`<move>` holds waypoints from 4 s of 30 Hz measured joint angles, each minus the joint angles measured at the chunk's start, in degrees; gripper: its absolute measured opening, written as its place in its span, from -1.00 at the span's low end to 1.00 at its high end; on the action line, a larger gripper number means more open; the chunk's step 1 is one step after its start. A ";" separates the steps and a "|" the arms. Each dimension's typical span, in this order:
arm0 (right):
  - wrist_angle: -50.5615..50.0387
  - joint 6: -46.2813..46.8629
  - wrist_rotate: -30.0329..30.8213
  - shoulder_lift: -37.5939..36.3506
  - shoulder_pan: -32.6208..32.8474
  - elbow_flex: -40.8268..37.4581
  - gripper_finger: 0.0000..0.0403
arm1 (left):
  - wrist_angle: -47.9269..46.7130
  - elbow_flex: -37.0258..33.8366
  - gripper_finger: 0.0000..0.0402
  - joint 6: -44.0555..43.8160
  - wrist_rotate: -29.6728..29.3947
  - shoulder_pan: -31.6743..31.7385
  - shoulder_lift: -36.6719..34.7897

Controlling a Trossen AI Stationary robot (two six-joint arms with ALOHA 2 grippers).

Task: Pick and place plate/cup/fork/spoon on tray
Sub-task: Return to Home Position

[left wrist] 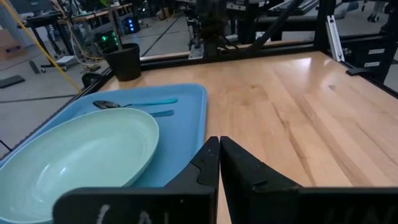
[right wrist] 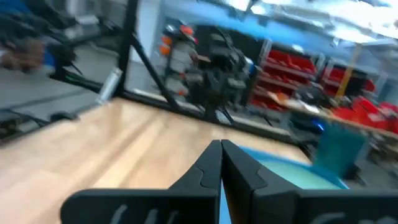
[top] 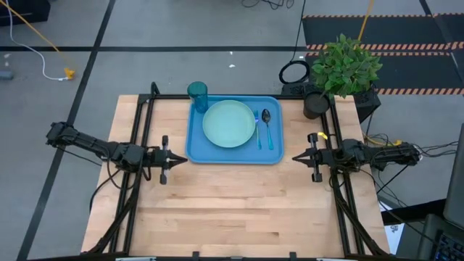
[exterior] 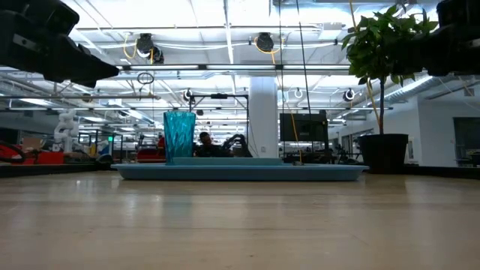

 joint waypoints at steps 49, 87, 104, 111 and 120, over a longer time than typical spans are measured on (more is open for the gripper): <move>-3.11 1.76 2.18 0.12 0.00 0.04 -1.00 | 11.60 -4.90 -0.93 5.40 10.05 0.00 -3.97; -3.20 1.76 2.16 0.14 0.02 0.02 -1.00 | -6.06 -5.84 -0.94 6.17 17.99 14.11 -23.34; -3.28 1.76 2.16 0.14 0.02 0.02 -1.00 | -6.11 -5.81 -0.82 4.95 18.03 15.43 -23.34; -3.31 1.76 2.16 0.14 0.02 0.02 -1.00 | -6.11 -5.81 -0.82 4.92 18.00 15.43 -23.34; -3.33 1.74 2.16 0.14 0.02 0.02 -1.00 | -6.13 -5.81 -0.81 4.87 17.98 15.43 -23.34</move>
